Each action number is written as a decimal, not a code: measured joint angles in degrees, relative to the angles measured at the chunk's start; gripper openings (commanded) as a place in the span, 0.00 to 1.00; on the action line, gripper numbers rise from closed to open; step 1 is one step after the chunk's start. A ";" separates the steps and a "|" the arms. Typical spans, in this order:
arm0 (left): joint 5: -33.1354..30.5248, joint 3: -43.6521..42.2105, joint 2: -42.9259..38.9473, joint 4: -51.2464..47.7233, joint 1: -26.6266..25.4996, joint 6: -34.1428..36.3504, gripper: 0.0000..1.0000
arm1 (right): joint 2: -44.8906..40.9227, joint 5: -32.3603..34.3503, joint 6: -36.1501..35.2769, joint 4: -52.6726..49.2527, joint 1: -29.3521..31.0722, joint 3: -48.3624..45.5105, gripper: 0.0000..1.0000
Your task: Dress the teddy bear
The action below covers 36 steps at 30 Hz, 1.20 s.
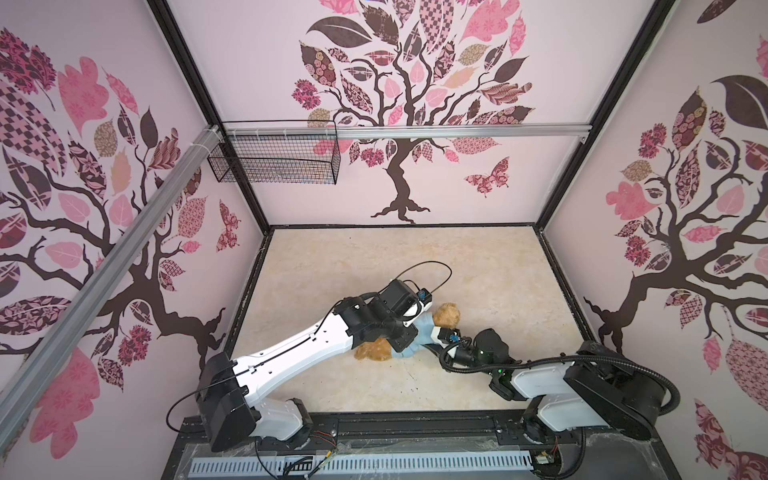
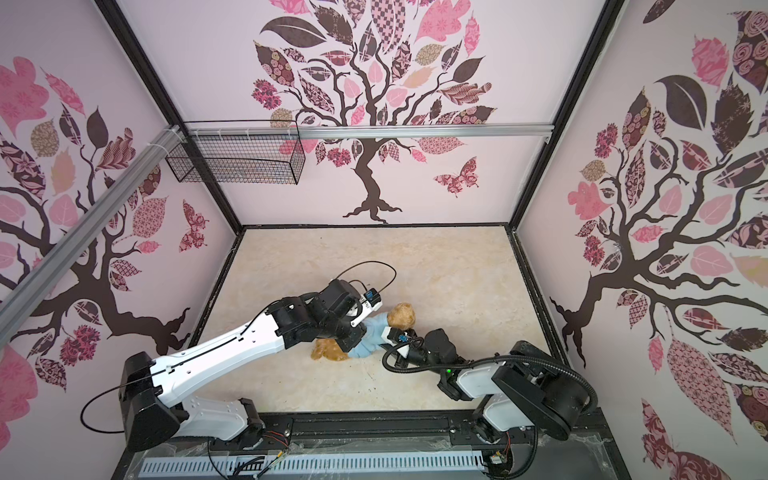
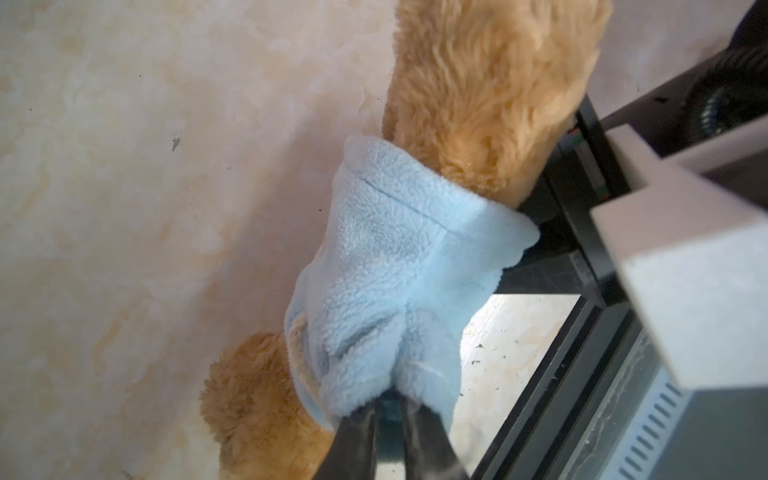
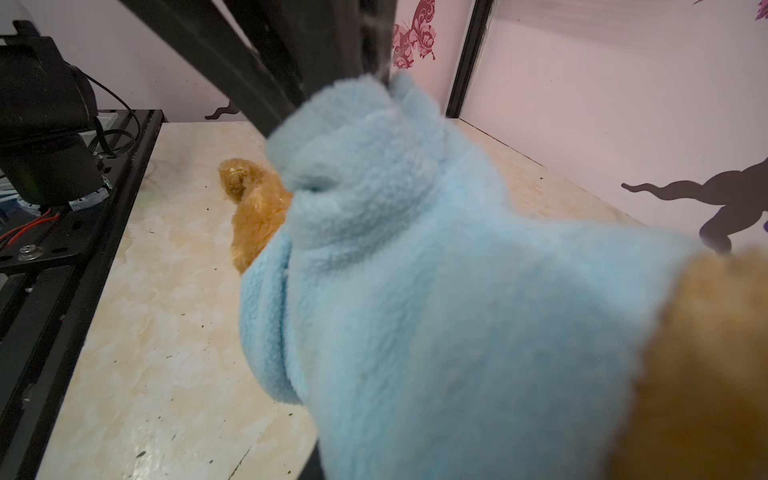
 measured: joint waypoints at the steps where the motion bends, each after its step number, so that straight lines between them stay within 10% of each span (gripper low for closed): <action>1: 0.13 0.00 0.13 0.42 0.00 -0.37 0.23 | 0.00 0.00 0.09 0.00 0.00 0.00 0.04; 20: 3.15 2.84 6.49 1.90 1.90 -2.64 0.46 | -0.02 -0.13 1.16 -0.94 -0.02 -0.31 0.03; 29: 10.93 5.03 11.21 -0.46 3.17 -0.55 0.01 | -0.02 -0.94 4.33 -1.88 -0.02 -1.20 0.02; 36: 18.10 2.99 6.08 1.05 6.49 -1.01 0.00 | -1.25 1.90 8.96 0.61 0.04 -2.14 0.00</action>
